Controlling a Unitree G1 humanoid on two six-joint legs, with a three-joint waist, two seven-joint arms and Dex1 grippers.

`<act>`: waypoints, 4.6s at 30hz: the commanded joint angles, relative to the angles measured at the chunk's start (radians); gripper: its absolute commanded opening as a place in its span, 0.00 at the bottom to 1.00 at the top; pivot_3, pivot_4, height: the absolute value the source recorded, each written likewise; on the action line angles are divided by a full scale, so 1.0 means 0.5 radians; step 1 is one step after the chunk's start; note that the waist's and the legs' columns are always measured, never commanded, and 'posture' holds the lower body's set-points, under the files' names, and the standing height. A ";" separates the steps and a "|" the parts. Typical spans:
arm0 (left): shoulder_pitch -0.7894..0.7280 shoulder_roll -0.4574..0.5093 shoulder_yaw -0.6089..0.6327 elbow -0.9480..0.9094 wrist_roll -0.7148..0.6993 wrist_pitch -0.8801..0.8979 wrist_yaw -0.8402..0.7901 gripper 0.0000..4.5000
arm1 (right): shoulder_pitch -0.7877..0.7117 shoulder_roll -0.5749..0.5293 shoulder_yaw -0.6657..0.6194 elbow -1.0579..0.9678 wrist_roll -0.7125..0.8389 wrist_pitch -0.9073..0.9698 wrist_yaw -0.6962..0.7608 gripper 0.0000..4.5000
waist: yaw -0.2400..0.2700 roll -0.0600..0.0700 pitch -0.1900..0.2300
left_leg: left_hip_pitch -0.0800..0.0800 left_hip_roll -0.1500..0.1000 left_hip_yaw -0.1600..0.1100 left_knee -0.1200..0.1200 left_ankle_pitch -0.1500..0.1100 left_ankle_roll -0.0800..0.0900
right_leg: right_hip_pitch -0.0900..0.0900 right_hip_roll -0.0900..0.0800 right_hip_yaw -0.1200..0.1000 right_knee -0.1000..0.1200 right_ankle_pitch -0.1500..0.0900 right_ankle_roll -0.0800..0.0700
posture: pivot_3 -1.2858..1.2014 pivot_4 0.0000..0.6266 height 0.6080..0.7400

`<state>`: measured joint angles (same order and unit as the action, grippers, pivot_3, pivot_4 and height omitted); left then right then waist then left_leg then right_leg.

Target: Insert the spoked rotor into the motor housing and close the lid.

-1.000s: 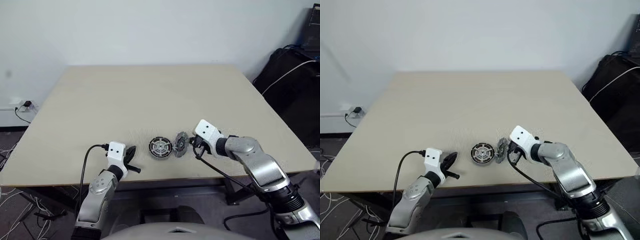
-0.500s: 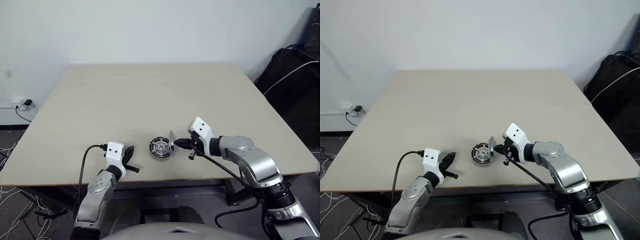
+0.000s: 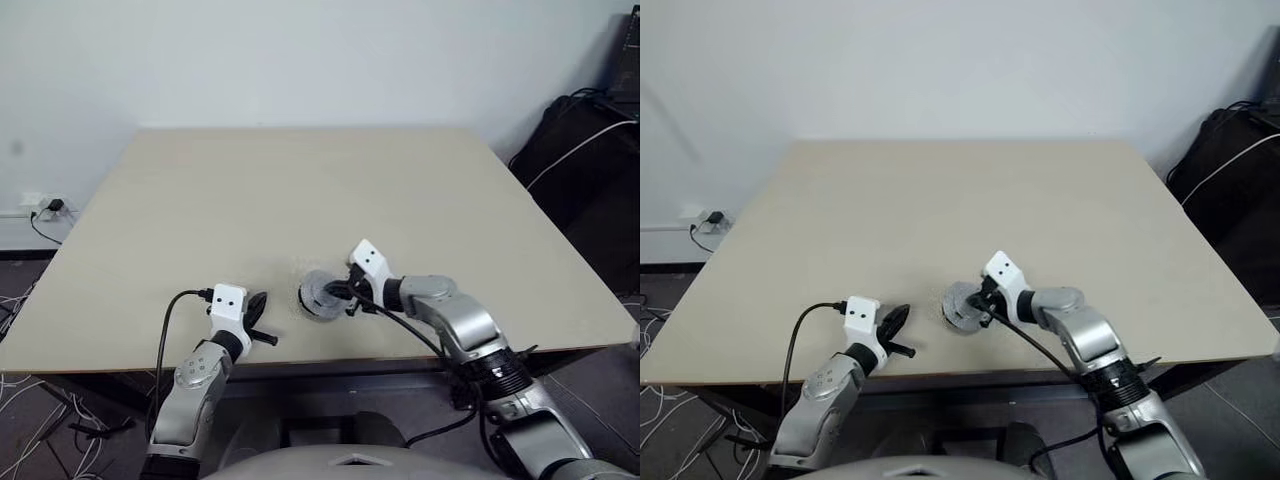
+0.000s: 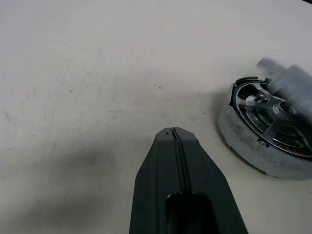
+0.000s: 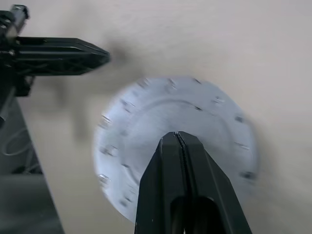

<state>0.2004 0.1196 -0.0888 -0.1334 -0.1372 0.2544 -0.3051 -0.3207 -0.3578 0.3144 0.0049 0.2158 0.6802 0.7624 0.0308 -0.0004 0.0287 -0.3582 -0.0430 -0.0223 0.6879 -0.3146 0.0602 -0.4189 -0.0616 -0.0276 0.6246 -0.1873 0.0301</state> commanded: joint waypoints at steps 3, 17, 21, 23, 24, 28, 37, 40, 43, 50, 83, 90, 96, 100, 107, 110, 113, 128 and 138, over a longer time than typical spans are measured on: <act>-0.018 -0.003 0.000 -0.100 -0.014 -0.012 0.008 0.00 | -0.094 0.103 0.015 0.201 -0.107 -0.063 -0.133 0.01 | -0.003 0.002 -0.001 | 0.000 -0.001 0.000 0.000 0.000 0.000 | 0.000 0.000 0.000 0.000 0.000 0.000 | 0.52 0.00 1.00; -0.014 -0.008 -0.002 -0.102 -0.016 -0.012 0.019 0.00 | 0.041 0.079 0.004 0.066 -0.215 -0.397 -0.194 0.21 | -0.009 0.010 -0.006 | 0.000 -0.001 0.000 0.000 0.001 -0.001 | 0.000 0.001 0.000 0.001 0.001 0.001 | 0.52 0.00 1.00; -0.017 -0.004 -0.003 -0.101 -0.019 -0.007 0.015 0.00 | 0.134 0.080 -0.016 -0.079 -0.193 -0.424 -0.204 0.51 | -0.009 0.010 -0.006 | 0.000 -0.001 0.000 0.000 0.001 -0.001 | 0.000 0.002 0.000 0.001 0.001 0.001 | 0.52 0.00 1.00; -0.020 -0.001 -0.002 -0.099 -0.019 -0.004 0.012 0.00 | 0.160 0.080 -0.007 -0.120 -0.189 -0.421 -0.197 0.65 | -0.012 0.010 -0.006 | 0.000 -0.001 0.000 0.000 0.001 -0.001 | 0.000 0.002 0.000 0.001 0.000 0.001 | 0.52 0.00 1.00; -0.022 0.001 -0.003 -0.098 -0.018 -0.003 0.010 0.00 | 0.170 0.076 0.008 -0.133 -0.195 -0.414 -0.190 0.72 | -0.013 0.010 -0.006 | 0.000 -0.001 0.000 0.000 0.001 -0.001 | 0.000 0.002 0.000 0.001 0.000 0.001 | 0.52 0.00 1.00; -0.035 0.005 -0.006 -0.091 -0.017 0.000 0.001 0.00 | 0.182 0.100 0.042 -0.118 -0.223 -0.414 -0.209 0.99 | -0.013 0.010 -0.006 | 0.001 -0.001 0.000 0.001 0.001 -0.001 | 0.001 0.002 0.000 0.001 -0.001 0.002 | 0.52 0.00 1.00; -0.046 0.008 -0.001 -0.088 -0.014 -0.005 -0.007 0.00 | 0.134 0.162 0.032 0.002 -0.255 -0.425 -0.249 0.99 | -0.014 0.010 -0.006 | 0.001 -0.001 0.000 0.000 0.001 -0.001 | 0.001 0.003 0.000 0.001 0.000 0.001 | 0.52 0.00 1.00; -0.046 0.006 0.002 -0.089 -0.014 -0.009 -0.003 0.00 | 0.125 0.176 0.027 0.055 -0.265 -0.429 -0.255 0.99 | -0.014 0.010 -0.006 | 0.001 -0.001 0.000 0.000 0.001 -0.002 | 0.001 0.003 0.000 0.001 0.000 0.001 | 0.52 0.00 1.00; -0.046 0.005 0.003 -0.089 -0.014 -0.012 -0.003 0.00 | 0.115 0.187 0.016 0.104 -0.267 -0.431 -0.268 0.99 | -0.017 0.010 -0.006 | 0.001 -0.001 0.000 0.000 0.001 -0.002 | 0.001 0.003 0.000 0.001 0.000 0.001 | 0.52 0.00 1.00; -0.052 0.003 0.004 -0.091 -0.017 -0.014 -0.002 0.00 | 0.110 0.205 -0.009 0.172 -0.275 -0.469 -0.311 0.95 | -0.022 0.010 -0.006 | 0.001 -0.001 0.000 0.000 0.001 -0.002 | 0.001 0.003 0.000 0.001 0.000 0.001 | 0.52 0.00 1.00; -0.052 -0.010 0.005 -0.084 -0.015 -0.020 0.012 0.00 | 0.103 0.220 0.091 0.092 -0.398 -0.294 -0.413 0.71 | -0.023 0.011 -0.007 | 0.005 -0.002 0.000 0.000 0.002 -0.002 | 0.005 0.004 0.000 0.002 0.000 0.001 | 0.52 0.00 1.00; -0.038 -0.010 0.005 -0.089 -0.017 -0.022 0.015 0.00 | 0.095 0.221 0.097 0.119 -0.419 -0.338 -0.420 0.71 | -0.023 0.012 -0.007 | 0.009 -0.002 0.000 0.000 0.002 -0.002 | 0.008 0.003 0.000 0.002 -0.004 0.007 | 0.52 0.00 1.00; -0.036 -0.007 0.001 -0.092 -0.017 -0.017 0.013 0.00 | 0.095 0.272 -0.012 0.151 -0.305 -0.170 -0.408 0.71 | -0.023 0.012 -0.007 | 0.012 -0.001 0.000 0.000 0.002 -0.002 | 0.009 0.002 0.000 0.002 -0.005 0.008 | 0.52 0.00 1.00; -0.036 -0.003 0.003 -0.096 -0.018 -0.011 0.010 0.00 | 0.109 0.243 -0.002 0.157 -0.334 -0.257 -0.402 0.71 | -0.021 0.012 -0.007 | 0.018 -0.001 -0.001 0.000 0.001 -0.001 | 0.010 0.001 0.000 0.001 -0.007 0.009 | 0.52 0.00 1.00; -0.042 0.000 0.001 -0.096 -0.018 -0.007 0.007 0.00 | 0.106 0.218 0.024 0.163 -0.340 -0.227 -0.388 0.71 | -0.020 0.013 -0.006 | 0.018 -0.002 -0.001 -0.001 0.001 -0.001 | 0.010 0.001 0.000 0.001 -0.007 0.010 | 0.52 0.00 1.00; -0.040 -0.002 0.001 -0.097 -0.018 -0.008 0.008 0.00 | 0.098 0.185 0.057 0.177 -0.381 -0.269 -0.378 0.71 | -0.018 0.013 -0.006 | 0.018 -0.002 -0.001 -0.001 0.001 -0.001 | 0.010 0.000 0.001 0.001 -0.007 0.010 | 0.52 0.00 1.00; -0.038 -0.002 0.003 -0.098 -0.018 -0.008 0.011 0.00 | 0.098 0.157 0.080 0.197 -0.422 -0.374 -0.384 0.71 | -0.013 0.013 -0.006 | 0.018 -0.002 -0.001 -0.001 0.000 -0.001 | 0.010 0.000 0.000 0.000 -0.007 0.010 | 0.52 0.00 1.00; -0.128 -0.036 0.001 -0.132 -0.132 0.198 -0.019 0.00 | 0.066 0.233 0.005 0.226 -0.353 0.056 -0.476 0.71 | -0.004 0.016 -0.009 | 0.023 0.000 0.000 -0.001 0.000 -0.001 | 0.015 -0.001 0.000 0.001 -0.007 0.011 | 0.52 0.00 1.00; -0.676 -0.173 0.185 0.058 -0.459 0.976 0.022 0.00 | 0.071 0.186 0.073 0.212 -0.387 0.010 -0.457 0.71 | -0.004 0.016 -0.010 | 0.025 -0.003 0.000 0.000 0.002 0.000 | 0.018 0.004 -0.002 0.001 -0.007 0.014 | 0.52 0.00 1.00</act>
<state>-0.0956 0.0452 -0.0330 -0.1165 -0.3081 0.6779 -0.2862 -0.2968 -0.2343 0.3471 0.0751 0.0569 0.6632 0.5465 0.0288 0.0076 0.0238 -0.3457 -0.0444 -0.0226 0.6877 -0.3138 0.0601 -0.4098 -0.0591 -0.0286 0.6249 -0.1906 0.0370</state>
